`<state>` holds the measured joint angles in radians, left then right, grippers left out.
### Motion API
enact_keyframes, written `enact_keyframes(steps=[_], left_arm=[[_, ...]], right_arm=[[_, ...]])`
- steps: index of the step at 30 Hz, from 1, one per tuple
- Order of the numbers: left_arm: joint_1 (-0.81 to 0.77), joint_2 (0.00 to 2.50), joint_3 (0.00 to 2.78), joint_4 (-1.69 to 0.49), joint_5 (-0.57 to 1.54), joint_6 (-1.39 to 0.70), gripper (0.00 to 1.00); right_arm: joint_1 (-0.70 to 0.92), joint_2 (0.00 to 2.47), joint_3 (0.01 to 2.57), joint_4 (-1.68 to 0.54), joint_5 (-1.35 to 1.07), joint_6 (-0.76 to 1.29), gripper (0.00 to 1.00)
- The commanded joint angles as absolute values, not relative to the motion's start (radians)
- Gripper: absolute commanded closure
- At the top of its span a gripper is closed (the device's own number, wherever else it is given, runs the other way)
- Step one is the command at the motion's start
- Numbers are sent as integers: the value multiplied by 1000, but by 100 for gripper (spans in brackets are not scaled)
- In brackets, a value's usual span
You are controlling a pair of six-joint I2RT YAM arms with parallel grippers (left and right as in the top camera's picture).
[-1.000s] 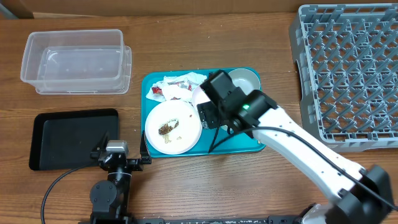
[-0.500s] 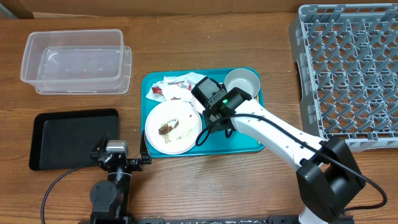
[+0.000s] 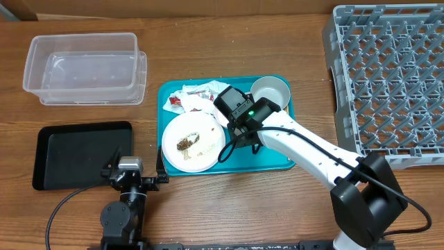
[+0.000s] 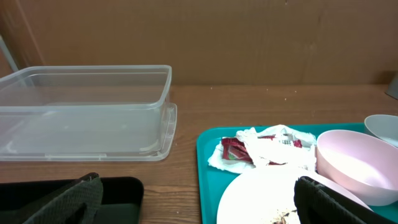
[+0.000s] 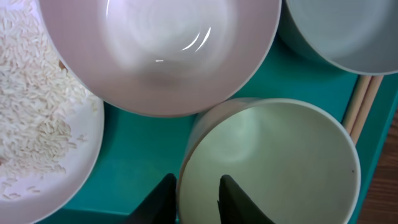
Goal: Sort waste into correct bins and load items into the dishwasher
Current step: 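Reach the right gripper over the tray and grasp the white bowl rim, then lift the white bowl with the right gripper and carry it to the rack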
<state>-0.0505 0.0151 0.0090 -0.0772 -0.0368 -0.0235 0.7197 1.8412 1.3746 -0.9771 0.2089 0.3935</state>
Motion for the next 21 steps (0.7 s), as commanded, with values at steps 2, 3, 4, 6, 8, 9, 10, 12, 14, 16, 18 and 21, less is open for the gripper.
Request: enact_keyframes(steps=[2,3,4,6,8,9,10,12,14,16,18,21], left_arm=[[-45,4,5,-75,-29,-30,0],[-45,4,5,-75,-29,-30,0],[-45,4,5,-75,-29,-30,0],[-45,4,5,-75,-29,-30,0],[-45,4,5,-75,-29,-30,0],[-45,4,5,-75,-29,-30,0],[-45,4,5,-75,-29,-30,0],[-45,4,5,-75,-29,-30,0],[-45,4,5,-75,-29,-30,0],[-45,4,5,-75,-29,-30,0],[-45,4,5,-75,-29,-30,0],[-45,4,5,-75,-29,-30,0]], right_arm=[[719,1842,1384,-976,183,401,84],[719,1842,1388,-979,178,402,91],[719,1841,1394,-985,171,402,96],[719,1840,1414,-1007,154,402,96],[718,1840,1449,-1049,148,402,96],[718,1840,1473,-1079,149,401,96],[718,1840,1499,-1109,149,400,96],[717,1840,1564,-1176,158,397,96],[714,1839,1631,-1235,189,398,96],[702,1834,1699,-1272,220,398,96],[675,1829,1769,-1297,268,398,96],[590,1827,1861,-1314,337,397,96]])
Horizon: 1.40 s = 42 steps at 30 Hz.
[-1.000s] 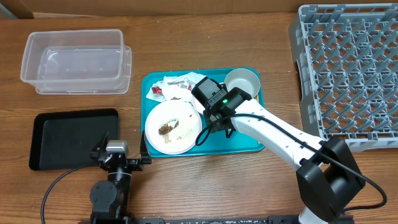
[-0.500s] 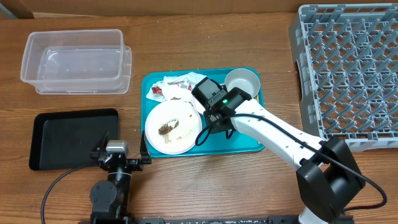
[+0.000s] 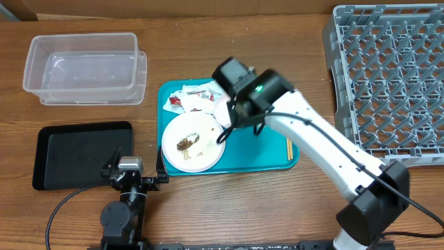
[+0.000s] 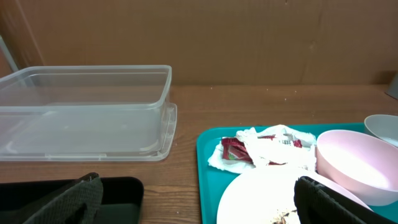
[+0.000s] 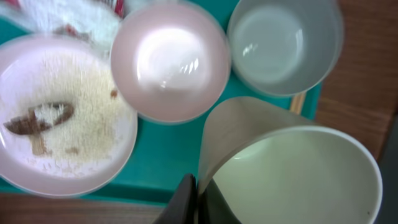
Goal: Sort waste into correct bins and load items into the dishwasher
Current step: 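Lift the white bowl with the right gripper and carry it to the rack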
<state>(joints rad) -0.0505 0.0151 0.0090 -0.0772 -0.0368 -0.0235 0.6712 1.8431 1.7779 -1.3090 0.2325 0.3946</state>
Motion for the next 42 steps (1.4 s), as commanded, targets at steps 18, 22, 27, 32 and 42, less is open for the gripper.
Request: enact_keyframes(steps=[18,22,27,32,42], left_arm=[[-45,4,5,-75,-29,-30,0],[-45,4,5,-75,-29,-30,0],[-45,4,5,-75,-29,-30,0],[-45,4,5,-75,-29,-30,0],[-45,4,5,-75,-29,-30,0]], right_arm=[[-557,1829,1944,-914,-664,339,96],[-731,1845,1944,-861,-752,340,96],[-877,1897,1934,-836,-706,340,96],[-957,2002,1934,-749,-900,306,96],[-979,2188,1934,-522,-1057,316,96]])
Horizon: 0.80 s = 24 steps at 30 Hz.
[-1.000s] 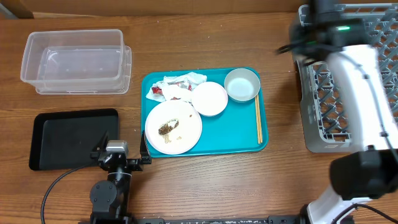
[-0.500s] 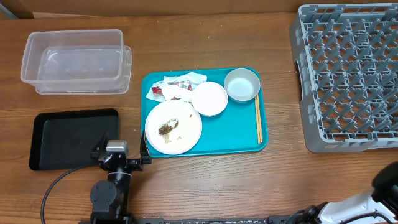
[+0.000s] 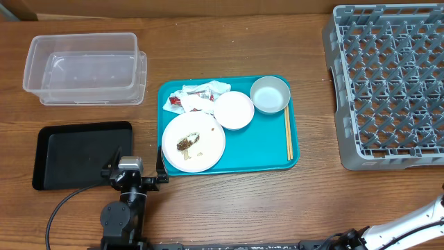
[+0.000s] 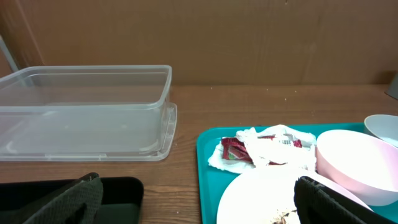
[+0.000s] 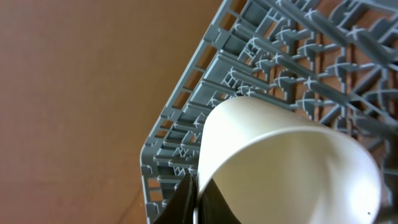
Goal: Sort waste into correct bins and load items into the dishwasher
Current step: 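Lift the white bowl with the right gripper and carry it to the rack, then lower the white bowl into the grey rack and open the right gripper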
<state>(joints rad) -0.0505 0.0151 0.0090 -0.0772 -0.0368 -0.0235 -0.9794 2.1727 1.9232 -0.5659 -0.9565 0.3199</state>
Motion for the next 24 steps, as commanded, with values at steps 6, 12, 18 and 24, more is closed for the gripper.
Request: enact_keyframes(steps=[6,12,18,24], left_arm=[[-45,4,5,-75,-29,-30,0],[-45,4,5,-75,-29,-30,0],[-45,4,5,-75,-29,-30,0],[-45,4,5,-75,-29,-30,0]], right_arm=[[-968,2267,1934,-381,-1075,400,96],[-974,2335,1934,-363,-1051,442,96],[-1012,2336,1934,-426,-991,407,96],[-1028,2336,1934,-472,-986,357,96]])
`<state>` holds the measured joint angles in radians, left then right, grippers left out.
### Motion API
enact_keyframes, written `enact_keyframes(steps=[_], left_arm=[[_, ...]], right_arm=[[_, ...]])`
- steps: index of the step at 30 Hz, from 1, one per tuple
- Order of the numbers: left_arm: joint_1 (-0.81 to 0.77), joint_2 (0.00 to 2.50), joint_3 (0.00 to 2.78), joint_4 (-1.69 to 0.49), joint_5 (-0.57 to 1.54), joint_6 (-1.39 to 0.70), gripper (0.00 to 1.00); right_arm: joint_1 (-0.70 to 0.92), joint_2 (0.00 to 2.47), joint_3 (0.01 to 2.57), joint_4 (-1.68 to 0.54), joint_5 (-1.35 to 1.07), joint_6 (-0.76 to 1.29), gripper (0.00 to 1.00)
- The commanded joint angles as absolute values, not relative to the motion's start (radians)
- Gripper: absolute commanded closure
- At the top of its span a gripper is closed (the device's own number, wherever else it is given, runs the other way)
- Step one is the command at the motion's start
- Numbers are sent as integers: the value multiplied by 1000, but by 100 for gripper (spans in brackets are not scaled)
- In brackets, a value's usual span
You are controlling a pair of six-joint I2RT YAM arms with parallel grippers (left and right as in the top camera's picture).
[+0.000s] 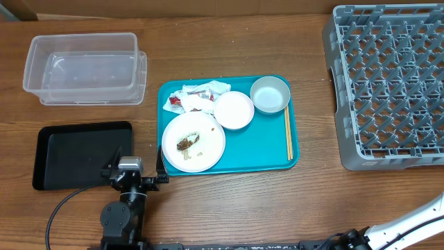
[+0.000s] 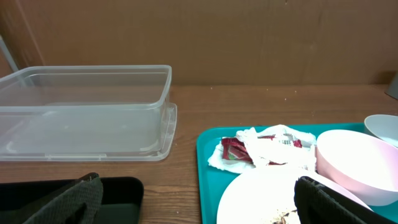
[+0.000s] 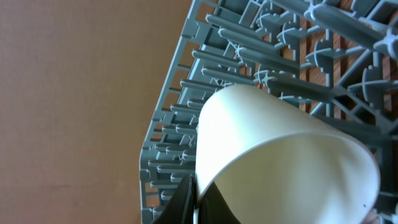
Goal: Sort waste into correct bins and load items into the dishwasher
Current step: 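Lower the white bowl into the grey rack and open the right gripper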
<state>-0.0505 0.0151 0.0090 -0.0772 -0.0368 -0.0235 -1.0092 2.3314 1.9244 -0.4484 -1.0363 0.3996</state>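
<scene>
My right gripper point(image 3: 196, 188) is shut on the rim of a pale green cup point(image 3: 280, 165), held beside the grey dish rack point(image 3: 249, 56); the overhead view shows only a strip of that arm point(image 1: 420, 214). On the teal tray point(image 1: 267, 153) are a plate with food scraps point(image 1: 193, 141), a pink bowl point(image 1: 233, 110), a pale bowl point(image 1: 270, 94), chopsticks point(image 1: 288, 135) and a crumpled wrapper point(image 1: 193, 96). My left gripper point(image 2: 199, 205) rests open at the table's front, left of the tray, holding nothing.
The dish rack point(image 1: 388, 83) fills the right side of the table. A clear plastic bin point(image 1: 83, 68) stands at the back left, with a black tray point(image 1: 80, 153) in front of it. A brown cardboard wall closes off the back.
In the right wrist view the rack has shifted a little behind the held cup. The grip on the cup is unchanged, and the left arm has not moved.
My right gripper stood open astride the rim of the cup on the teal tray. Then it was shut on the cup, held above the tray. Later arm and cup were out of the overhead view, with the cup beside the rack, as now.
</scene>
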Motion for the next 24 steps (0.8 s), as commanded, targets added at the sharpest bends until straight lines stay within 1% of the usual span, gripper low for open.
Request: enact_keyframes(steps=[1,6,15,19,24], left_arm=[[-45,4,5,-75,-29,-30,0],[-45,4,5,-75,-29,-30,0],[-45,4,5,-75,-29,-30,0],[-45,4,5,-75,-29,-30,0],[-45,4,5,-75,-29,-30,0]], right_arm=[[-1028,2336,1934,-485,-983,342,96],[-1029,2336,1934,-526,-916,302,91],[-1034,2336,1937,-534,-916,287,85],[-1052,2331,1958,-585,-887,289,82],[-1085,2294,2001,-675,-815,291,81]])
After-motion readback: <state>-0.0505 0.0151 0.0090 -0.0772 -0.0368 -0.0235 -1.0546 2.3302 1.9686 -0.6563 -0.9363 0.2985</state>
